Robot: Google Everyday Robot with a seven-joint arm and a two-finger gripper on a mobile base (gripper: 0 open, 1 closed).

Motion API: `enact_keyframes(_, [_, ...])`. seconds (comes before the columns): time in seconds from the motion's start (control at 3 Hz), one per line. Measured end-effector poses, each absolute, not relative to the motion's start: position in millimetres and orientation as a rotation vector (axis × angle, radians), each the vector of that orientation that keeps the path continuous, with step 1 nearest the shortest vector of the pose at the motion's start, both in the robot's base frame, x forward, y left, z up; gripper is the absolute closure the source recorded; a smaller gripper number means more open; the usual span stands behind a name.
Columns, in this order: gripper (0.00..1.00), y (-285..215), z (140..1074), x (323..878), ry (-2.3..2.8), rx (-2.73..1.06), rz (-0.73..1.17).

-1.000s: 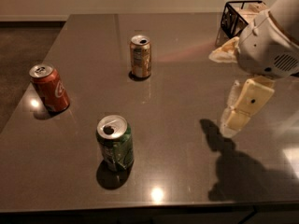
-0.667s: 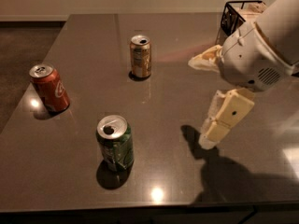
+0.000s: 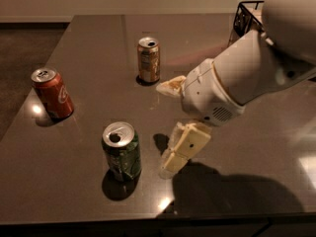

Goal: Move green can near orange can

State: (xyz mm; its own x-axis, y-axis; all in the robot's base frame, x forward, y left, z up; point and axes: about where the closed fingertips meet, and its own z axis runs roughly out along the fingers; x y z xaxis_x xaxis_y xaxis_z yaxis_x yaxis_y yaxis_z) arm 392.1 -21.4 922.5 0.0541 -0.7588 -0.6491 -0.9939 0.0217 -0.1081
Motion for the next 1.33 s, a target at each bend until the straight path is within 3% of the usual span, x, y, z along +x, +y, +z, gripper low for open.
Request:
enact_keyframes(1.0, [0.0, 44, 911, 379, 1.662, -1.752, 0.75])
enact_keyframes(1.33, [0.17, 53, 912, 374, 1.643, -1.749, 0.787])
